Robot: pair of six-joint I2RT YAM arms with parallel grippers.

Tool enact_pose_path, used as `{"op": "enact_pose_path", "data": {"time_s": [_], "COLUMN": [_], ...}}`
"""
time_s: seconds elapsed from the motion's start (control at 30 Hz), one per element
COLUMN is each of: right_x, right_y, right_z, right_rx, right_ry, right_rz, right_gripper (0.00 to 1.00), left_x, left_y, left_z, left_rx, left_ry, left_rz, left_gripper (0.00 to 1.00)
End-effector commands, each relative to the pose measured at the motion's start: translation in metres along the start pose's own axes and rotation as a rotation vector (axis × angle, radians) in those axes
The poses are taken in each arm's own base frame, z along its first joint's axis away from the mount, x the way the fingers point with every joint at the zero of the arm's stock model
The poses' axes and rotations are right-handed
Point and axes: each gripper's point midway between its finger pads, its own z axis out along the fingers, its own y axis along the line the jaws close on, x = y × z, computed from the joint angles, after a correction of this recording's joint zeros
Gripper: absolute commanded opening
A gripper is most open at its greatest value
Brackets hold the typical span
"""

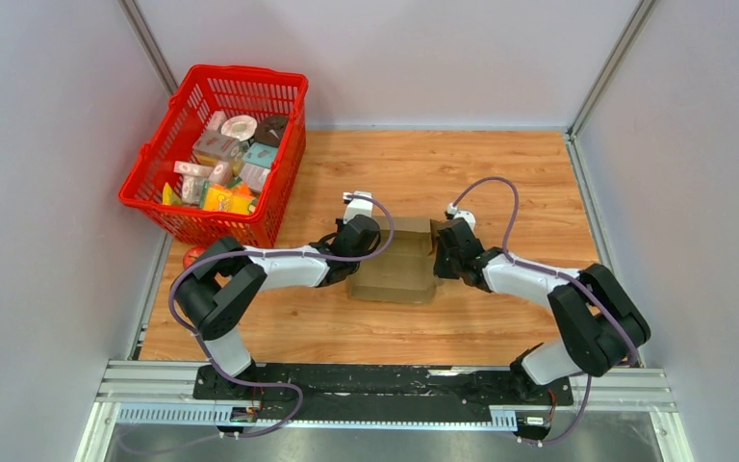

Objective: Fold the paper box

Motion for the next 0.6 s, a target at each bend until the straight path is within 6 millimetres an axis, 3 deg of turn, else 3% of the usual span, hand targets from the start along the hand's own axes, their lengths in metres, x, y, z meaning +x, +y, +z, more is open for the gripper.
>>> {"op": "enact_pose_path", "data": {"time_s": [0.0,0.2,0.57], "right_x": [-0.010,-0.038,-0.074], "right_y": [-0.004,-0.003,-0.004], "right_z": [-0.018,-0.036,-0.029], "right_rx": [-0.018,0.011,0.101], "right_ry": [-0.088,-0.151,-0.211], "right_rz": [0.031,-0.003,-0.035], "right_gripper": [0.13,0.33,0.37], "left_x": [-0.013,-0.013,-0.014], "left_y": [0.001,0.000,0.000], "left_z": [-0.007,-0.007,-0.008], "left_rx": [0.001,0.006,0.007], "left_ry": [-0.026,-0.024,-0.028], "left_rz": [-0.003,-0.006,-0.006], "left_gripper": [0.00,0.00,0.00]}}
